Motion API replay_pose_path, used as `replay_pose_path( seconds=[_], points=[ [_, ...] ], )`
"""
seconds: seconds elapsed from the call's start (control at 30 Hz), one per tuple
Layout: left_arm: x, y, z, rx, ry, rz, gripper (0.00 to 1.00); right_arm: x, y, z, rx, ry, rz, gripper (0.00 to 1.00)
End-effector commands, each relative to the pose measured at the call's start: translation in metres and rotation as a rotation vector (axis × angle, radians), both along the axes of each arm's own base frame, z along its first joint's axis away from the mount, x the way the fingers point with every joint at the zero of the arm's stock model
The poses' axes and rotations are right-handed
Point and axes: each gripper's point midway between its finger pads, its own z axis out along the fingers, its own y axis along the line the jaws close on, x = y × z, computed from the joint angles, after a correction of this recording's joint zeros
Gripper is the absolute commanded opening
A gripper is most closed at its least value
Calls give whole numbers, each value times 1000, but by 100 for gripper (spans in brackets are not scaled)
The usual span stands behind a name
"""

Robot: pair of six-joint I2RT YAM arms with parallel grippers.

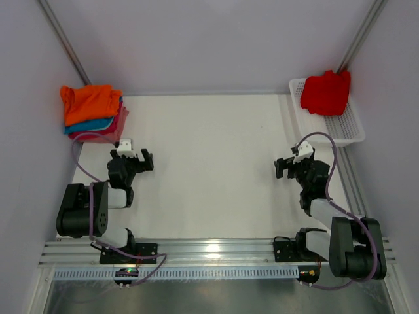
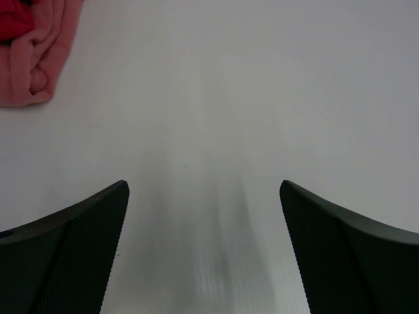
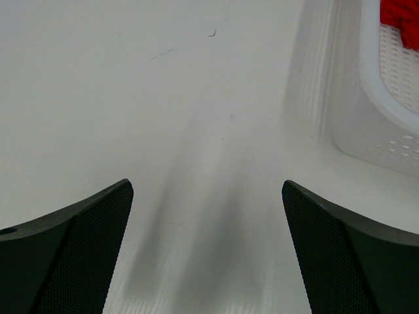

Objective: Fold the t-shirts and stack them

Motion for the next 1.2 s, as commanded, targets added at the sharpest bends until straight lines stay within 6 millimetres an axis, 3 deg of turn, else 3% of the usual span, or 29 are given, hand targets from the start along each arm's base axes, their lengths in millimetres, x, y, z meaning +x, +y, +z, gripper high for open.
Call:
replay_pose_path(
  seconds=[0.0, 0.37, 0.4, 0.43, 0.53, 0.57, 0.67, 0.7, 0.83, 0.9, 0.97, 1.17],
  points=[
    [8, 4, 18, 28, -61, 14, 99, 6, 5, 34, -33, -155, 46, 99],
    [9, 6, 18, 28, -63, 19, 99, -1, -18, 43, 31, -221, -127, 99],
    [9, 6, 18, 27, -63, 20, 99, 1, -25, 53, 90, -259, -184, 99],
    [9, 5, 19, 27, -63, 17, 99, 4, -18, 63, 109, -272, -141, 99],
    [9, 6, 18, 28, -63, 19, 99, 12, 0, 59, 92, -249, -48, 99],
    [9, 6, 18, 28, -63, 19, 99, 13, -1, 44, 95, -206, -58, 99],
    [9, 5, 18, 27, -63, 17, 99, 14, -3, 51, 89, -280, -68, 99],
    [9, 6, 18, 28, -63, 19, 99, 14, -5, 40, 95, -260, -80, 99],
    [9, 6, 18, 28, -63, 19, 99, 28, -12, 28, 100, -204, -130, 99],
    [9, 6, 19, 27, -64, 19, 99, 24, -7, 35, 93, -243, -104, 99],
    [9, 6, 18, 27, -63, 19, 99, 14, -1, 28, 85, -240, -69, 100],
    [9, 5, 18, 28, -61, 17, 99, 22, -5, 26, 89, -208, -93, 99]
  ],
)
